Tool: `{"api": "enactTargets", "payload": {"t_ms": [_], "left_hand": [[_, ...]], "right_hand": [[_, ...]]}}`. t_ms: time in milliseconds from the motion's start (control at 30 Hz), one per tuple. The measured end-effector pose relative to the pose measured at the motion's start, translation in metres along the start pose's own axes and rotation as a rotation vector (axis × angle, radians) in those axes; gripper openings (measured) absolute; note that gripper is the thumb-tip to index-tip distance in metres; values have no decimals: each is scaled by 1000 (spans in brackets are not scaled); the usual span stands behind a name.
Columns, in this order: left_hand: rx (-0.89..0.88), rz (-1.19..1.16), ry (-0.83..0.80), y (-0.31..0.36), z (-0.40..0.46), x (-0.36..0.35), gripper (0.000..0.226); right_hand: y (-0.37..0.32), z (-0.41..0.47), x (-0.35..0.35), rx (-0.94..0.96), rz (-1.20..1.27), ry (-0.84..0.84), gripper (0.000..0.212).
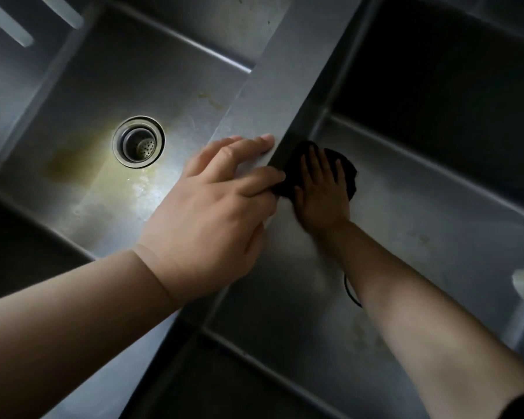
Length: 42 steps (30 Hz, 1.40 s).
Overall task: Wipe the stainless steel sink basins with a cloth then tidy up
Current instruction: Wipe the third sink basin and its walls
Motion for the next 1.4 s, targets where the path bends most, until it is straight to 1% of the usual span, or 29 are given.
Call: {"api": "enactTargets", "payload": {"t_ms": [67,167,233,367,433,500,567,667,767,867,1000,1100,1200,1300,1400], "left_hand": [[-3,2,-2,0,0,0,25],[-6,21,-9,1,0,-1,22],[-4,25,-6,1,0,-1,22],[-3,27,16,5,-1,2,27],[-5,34,25,8,-2,3,28],[-1,51,28,9,-3,3,28],[-5,73,29,11,-5,4,29],[-67,151,57,16,-7,2,28],[-199,231,124,21,-11,-3,27],[-319,253,139,23,-13,-6,24],[-399,218,100,27,-13,-7,24],[-401,180,82,30,-14,-4,26],[-395,158,69,31,-14,-1,25],[-398,148,65,29,-13,1,21],[-389,138,54,26,-13,0,21]], "right_hand": [[18,20,9,-19,-9,24,62],[42,46,26,-86,39,88,59],[46,52,29,-110,48,89,58],[50,33,28,-72,72,52,59],[63,12,26,-51,66,32,60],[85,-14,23,-73,45,35,59],[112,-45,23,-161,58,40,59],[159,-95,22,-359,96,35,63],[205,-145,16,-588,98,-4,62],[231,-186,11,-766,139,1,65],[230,-217,3,-856,138,-26,66],[215,-219,0,-956,166,-14,66],[193,-209,-4,-1050,221,-39,68],[165,-188,-7,-1061,264,-35,70],[136,-156,-8,-1036,271,-17,71]]}}
Point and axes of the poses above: each hand's wrist, its own z-axis towards the middle knuckle, its own x-axis out of the back of the hand, y = z × x, the point moved 3 cm from there along z, towards the middle knuckle, and after that the axes turned 4 degrees about x, right-handed, at the moved point
